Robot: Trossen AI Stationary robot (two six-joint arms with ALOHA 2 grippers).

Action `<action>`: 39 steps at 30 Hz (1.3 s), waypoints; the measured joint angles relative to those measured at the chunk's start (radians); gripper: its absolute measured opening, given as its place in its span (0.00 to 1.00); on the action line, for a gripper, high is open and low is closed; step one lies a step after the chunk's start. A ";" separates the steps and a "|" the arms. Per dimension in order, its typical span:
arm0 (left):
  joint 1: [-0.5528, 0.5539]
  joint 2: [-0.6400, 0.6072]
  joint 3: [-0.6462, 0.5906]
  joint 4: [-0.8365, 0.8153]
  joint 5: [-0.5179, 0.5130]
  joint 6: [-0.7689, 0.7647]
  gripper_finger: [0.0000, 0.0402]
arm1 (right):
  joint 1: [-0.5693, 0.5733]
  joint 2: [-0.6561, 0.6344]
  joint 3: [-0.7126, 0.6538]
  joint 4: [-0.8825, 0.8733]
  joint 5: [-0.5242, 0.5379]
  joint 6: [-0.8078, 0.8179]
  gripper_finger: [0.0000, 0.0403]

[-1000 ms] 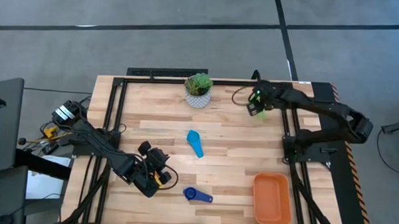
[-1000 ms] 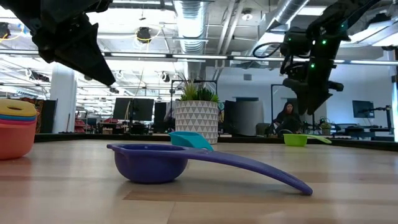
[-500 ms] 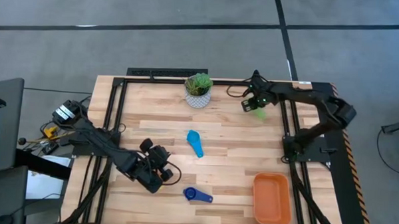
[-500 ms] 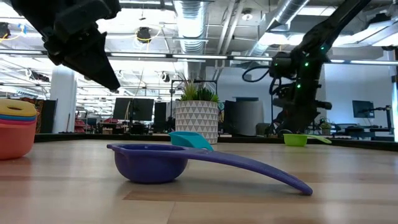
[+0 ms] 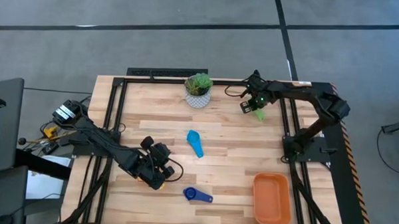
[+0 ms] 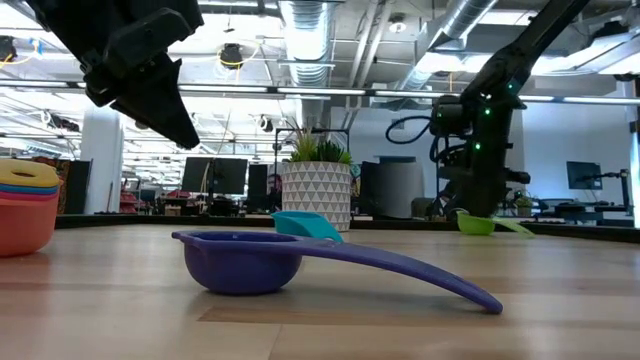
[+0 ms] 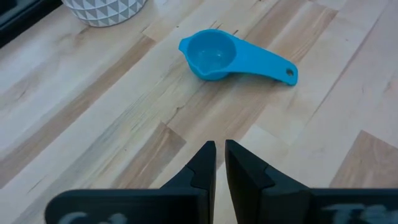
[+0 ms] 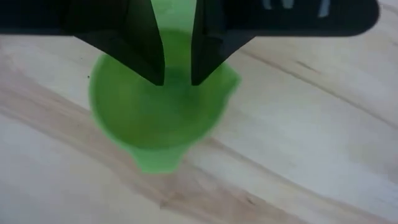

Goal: Nest measuring cups in basket
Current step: Stack the green measuring cup on top of the yellow measuring cup

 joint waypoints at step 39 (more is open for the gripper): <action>0.001 0.000 0.000 0.004 0.010 -0.006 0.06 | -0.074 -0.049 0.001 -0.053 0.025 0.043 0.16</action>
